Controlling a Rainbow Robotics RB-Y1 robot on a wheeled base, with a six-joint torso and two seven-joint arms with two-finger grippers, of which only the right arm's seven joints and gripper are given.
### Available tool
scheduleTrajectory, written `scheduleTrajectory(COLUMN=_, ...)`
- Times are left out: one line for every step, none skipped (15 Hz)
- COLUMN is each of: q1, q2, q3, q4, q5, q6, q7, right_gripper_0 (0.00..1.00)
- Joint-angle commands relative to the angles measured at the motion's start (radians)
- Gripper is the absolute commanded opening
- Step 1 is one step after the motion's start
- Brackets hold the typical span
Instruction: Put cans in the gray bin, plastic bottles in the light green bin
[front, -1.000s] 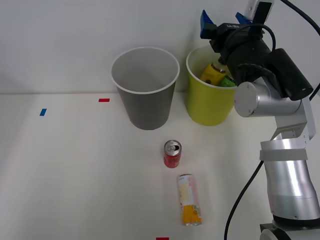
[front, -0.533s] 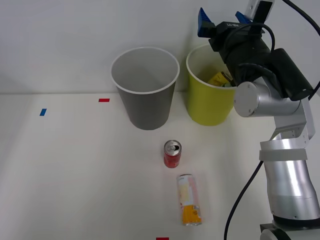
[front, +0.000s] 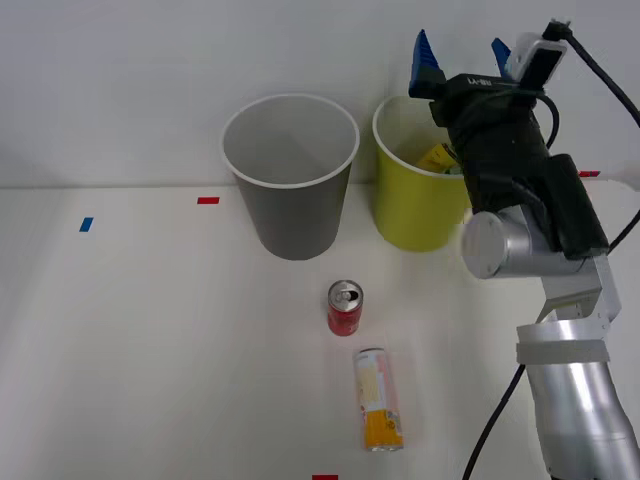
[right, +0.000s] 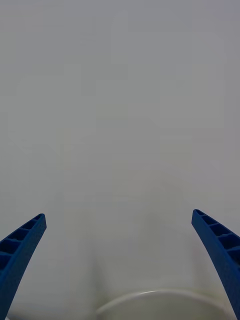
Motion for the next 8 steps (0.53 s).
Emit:
scheduleTrajectory(q1=0.163, q2=0.013, q3=0.051, q4=0.000, q5=0.002, q6=-0.240, q7=0.010, right_gripper_0=1.00)
scheduleTrajectory(q1=0.200, q2=0.013, q3=0.060, q4=-0.002, q5=0.003, q6=-0.279, q7=0.013, right_gripper_0=1.00)
scheduleTrajectory(q1=0.261, q2=0.007, q3=0.075, q4=-0.028, q5=0.002, q6=-0.311, q7=0.018, right_gripper_0=1.00)
scheduleTrajectory(q1=0.309, q2=-0.005, q3=0.090, q4=-0.071, q5=-0.004, q6=-0.312, q7=0.019, right_gripper_0=1.00)
scheduleTrajectory(q1=0.364, q2=-0.020, q3=0.106, q4=-0.123, q5=-0.006, q6=-0.311, q7=0.022, right_gripper_0=1.00)
scheduleTrajectory(q1=0.410, q2=-0.031, q3=0.118, q4=-0.161, q5=-0.006, q6=-0.311, q7=0.024, right_gripper_0=1.00)
scheduleTrajectory(q1=0.471, q2=-0.039, q3=0.129, q4=-0.210, q5=0.002, q6=-0.311, q7=0.028, right_gripper_0=1.00)
scheduleTrajectory(q1=0.514, q2=-0.042, q3=0.135, q4=-0.236, q5=0.011, q6=-0.311, q7=0.033, right_gripper_0=1.00)
